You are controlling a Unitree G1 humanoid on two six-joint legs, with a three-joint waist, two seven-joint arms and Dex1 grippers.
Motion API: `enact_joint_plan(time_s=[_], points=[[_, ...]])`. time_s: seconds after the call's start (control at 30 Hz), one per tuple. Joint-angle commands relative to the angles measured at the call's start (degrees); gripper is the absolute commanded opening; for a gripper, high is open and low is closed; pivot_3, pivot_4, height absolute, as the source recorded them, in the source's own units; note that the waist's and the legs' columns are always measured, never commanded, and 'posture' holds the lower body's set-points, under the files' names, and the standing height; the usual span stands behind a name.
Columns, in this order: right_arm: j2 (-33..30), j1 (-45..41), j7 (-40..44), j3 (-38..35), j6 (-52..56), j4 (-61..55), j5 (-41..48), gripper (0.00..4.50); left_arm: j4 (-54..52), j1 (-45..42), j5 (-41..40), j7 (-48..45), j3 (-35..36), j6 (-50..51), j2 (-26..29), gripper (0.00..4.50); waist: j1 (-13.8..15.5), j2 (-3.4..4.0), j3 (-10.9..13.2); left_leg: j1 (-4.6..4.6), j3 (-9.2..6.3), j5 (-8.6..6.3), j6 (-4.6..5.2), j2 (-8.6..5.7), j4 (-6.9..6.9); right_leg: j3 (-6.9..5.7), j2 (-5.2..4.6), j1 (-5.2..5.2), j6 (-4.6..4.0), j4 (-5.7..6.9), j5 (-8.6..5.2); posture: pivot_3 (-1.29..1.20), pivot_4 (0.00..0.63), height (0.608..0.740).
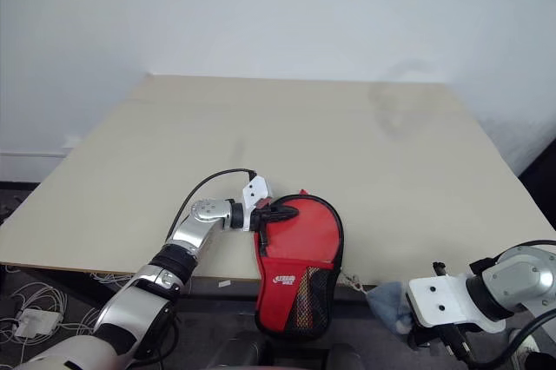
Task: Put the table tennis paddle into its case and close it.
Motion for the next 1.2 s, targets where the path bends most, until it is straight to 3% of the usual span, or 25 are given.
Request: enact_joint_plan(time_s=[0.03, 0.67, 0.83, 0.97, 1.2], points=[[-2.2, 1.9, 2.1, 0.0, -3.3, 1.6, -3.3, 0.05, 2.8, 0.9, 2.6, 0.4, -0.7, 1.0, 0.9, 0.0, 0.2, 0.0, 0.0, 0.0, 0.03, -0.05, 0.08, -0.06, 0.05, 0.0, -0.07, 0.01, 0.05, 0.0, -0.03, 0.0, 0.0, 0.74], [-1.3, 7.2, 1.7, 0.7, -6.7, -5.4, -5.1, 0.05, 3.2, 0.5, 2.8, 1.0, -1.0, 1.2, 0.6, 0.0, 0.6, 0.0, 0.0, -0.05, -0.01, -0.38, 0.42, -0.43, 0.34, 0.05, -0.24, 0.17, 0.5, -0.01, -0.15, 0.0, 0.0, 0.74], [0.2, 3.4, -1.2, 2.4, -4.0, -4.6, -5.4, 0.05, 3.1, 0.6, 2.8, 1.1, -1.1, 1.1, 0.5, 0.0, 0.5, -0.01, 0.0, -0.04, -0.01, -0.38, 0.42, -0.43, 0.35, 0.05, -0.24, 0.17, 0.49, 0.0, -0.15, 0.0, 0.0, 0.74], [0.8, -2.0, -2.5, 4.2, -1.4, -2.9, -4.6, 1.08, 3.0, 0.5, 2.6, 1.1, -0.9, 1.1, 0.6, 0.0, 0.4, -0.03, 0.0, -0.02, -0.01, -0.38, 0.42, -0.44, 0.39, 0.06, -0.23, 0.17, 0.48, 0.04, -0.14, 0.0, 0.0, 0.74], [2.5, -15.7, -1.1, 4.9, 8.0, 0.4, 3.9, 3.59, 1.0, 1.6, 2.1, 1.4, -0.2, 1.8, 1.4, 0.0, 0.1, 0.0, 0.0, 0.04, -0.03, -0.37, 0.41, -0.36, 0.53, 0.12, -0.14, 0.16, 0.29, 0.11, -0.02, 0.0, 0.0, 0.74]])
